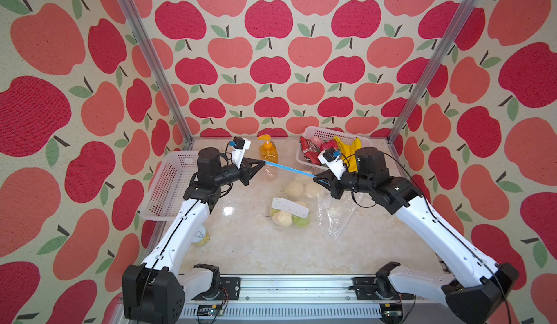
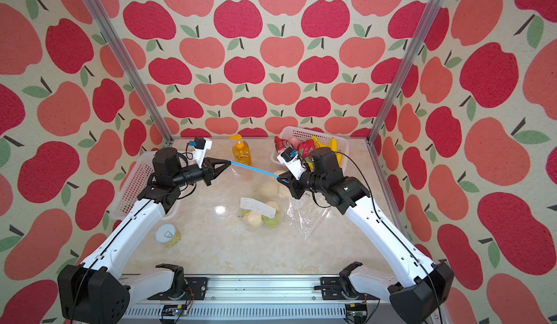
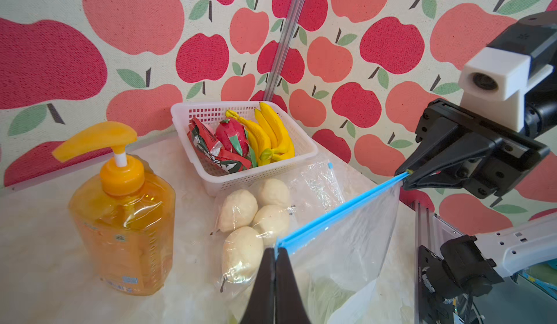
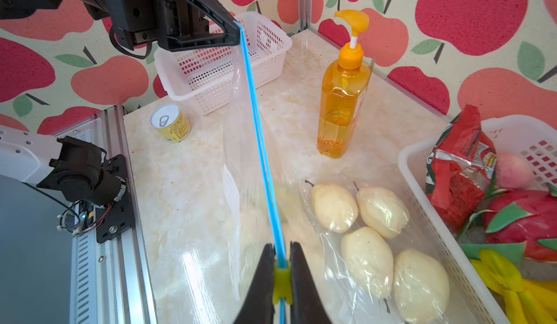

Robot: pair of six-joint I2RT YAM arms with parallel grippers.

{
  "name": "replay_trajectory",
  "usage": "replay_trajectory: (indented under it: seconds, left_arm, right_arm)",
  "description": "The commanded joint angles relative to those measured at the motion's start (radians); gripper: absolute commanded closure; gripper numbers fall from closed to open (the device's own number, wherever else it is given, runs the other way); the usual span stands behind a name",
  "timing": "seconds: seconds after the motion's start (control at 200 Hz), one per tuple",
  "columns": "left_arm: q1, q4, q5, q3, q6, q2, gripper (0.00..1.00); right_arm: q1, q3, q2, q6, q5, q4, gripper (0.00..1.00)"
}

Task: Open the zip-top bag and take out the pear
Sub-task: Unzip the zipper on the zipper food storage bag.

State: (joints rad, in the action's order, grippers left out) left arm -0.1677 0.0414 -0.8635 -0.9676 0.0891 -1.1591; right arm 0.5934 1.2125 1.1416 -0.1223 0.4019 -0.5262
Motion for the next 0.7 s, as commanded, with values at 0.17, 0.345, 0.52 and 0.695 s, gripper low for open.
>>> replay_trajectory:
  seconds: [0.17, 0.345, 0.52, 0.695]
  left_arm:
    - [0.041, 0.034, 0.145, 0.000, -0.026, 0.025, 1.00]
    - [0.049, 0.048, 0.178, 0.027, -0.023, 0.030, 1.00]
    - [0.066, 0.034, 0.178, 0.016, -0.037, 0.027, 1.00]
    - [0.064, 0.045, 0.094, 0.025, -0.060, 0.028, 1.00]
  right_arm:
    - [-0.063, 0.015, -0.038, 0.016, 0.007, -0.143, 1.00]
    - [-0.097, -0.013, -0.084, 0.002, -0.018, -0.165, 1.00]
    - [-0.121, -0.021, -0.081, -0.005, -0.015, -0.186, 1.00]
    - [-0.120, -0.018, -0.083, -0.030, 0.058, -0.180, 0.71]
